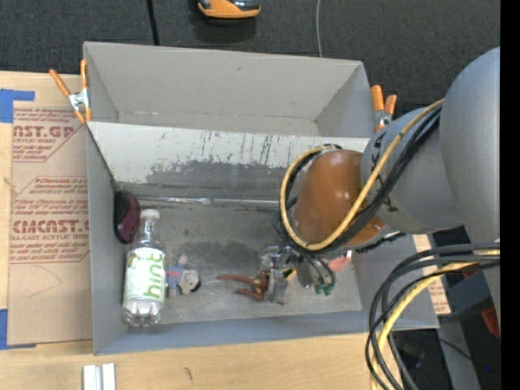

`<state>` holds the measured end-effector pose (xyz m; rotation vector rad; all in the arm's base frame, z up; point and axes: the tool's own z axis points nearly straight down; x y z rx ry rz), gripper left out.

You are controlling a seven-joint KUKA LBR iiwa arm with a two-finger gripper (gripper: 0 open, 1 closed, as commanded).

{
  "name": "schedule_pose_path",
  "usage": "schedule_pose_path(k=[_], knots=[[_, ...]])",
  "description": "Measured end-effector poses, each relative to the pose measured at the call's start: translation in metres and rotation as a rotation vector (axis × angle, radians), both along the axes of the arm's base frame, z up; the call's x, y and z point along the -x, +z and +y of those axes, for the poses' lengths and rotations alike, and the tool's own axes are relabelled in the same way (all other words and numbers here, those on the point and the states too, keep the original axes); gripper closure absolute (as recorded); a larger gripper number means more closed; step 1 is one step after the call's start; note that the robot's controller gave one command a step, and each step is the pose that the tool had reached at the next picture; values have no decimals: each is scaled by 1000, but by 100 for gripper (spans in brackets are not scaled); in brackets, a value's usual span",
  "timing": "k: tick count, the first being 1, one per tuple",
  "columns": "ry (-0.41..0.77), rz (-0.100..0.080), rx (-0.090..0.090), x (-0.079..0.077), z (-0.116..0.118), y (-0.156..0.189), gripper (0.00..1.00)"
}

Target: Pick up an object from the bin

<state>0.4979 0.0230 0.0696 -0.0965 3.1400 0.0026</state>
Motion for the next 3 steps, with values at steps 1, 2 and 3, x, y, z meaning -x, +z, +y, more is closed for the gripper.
schedule_pose_path(k=[1,2,3], knots=[[0,0,0,0,0,0,100],[0,0,0,0,0,0,100],[0,0,0,0,0,0,100]])
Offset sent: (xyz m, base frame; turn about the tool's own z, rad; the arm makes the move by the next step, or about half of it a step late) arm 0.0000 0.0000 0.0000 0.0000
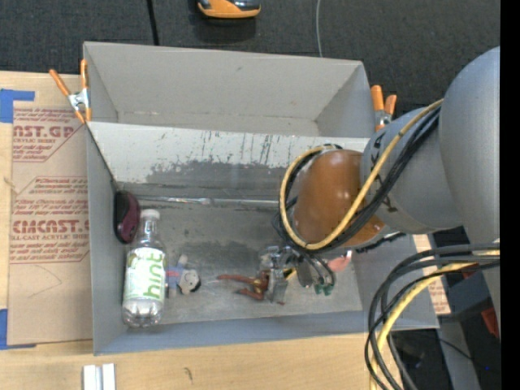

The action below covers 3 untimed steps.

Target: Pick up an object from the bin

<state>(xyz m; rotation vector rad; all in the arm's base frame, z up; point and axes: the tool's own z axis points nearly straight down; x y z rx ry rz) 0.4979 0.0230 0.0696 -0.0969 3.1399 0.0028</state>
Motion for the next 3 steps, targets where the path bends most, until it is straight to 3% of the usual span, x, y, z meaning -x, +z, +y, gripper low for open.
schedule_pose_path(k=[3], knots=[[0,0,0,0,0,0,100]])
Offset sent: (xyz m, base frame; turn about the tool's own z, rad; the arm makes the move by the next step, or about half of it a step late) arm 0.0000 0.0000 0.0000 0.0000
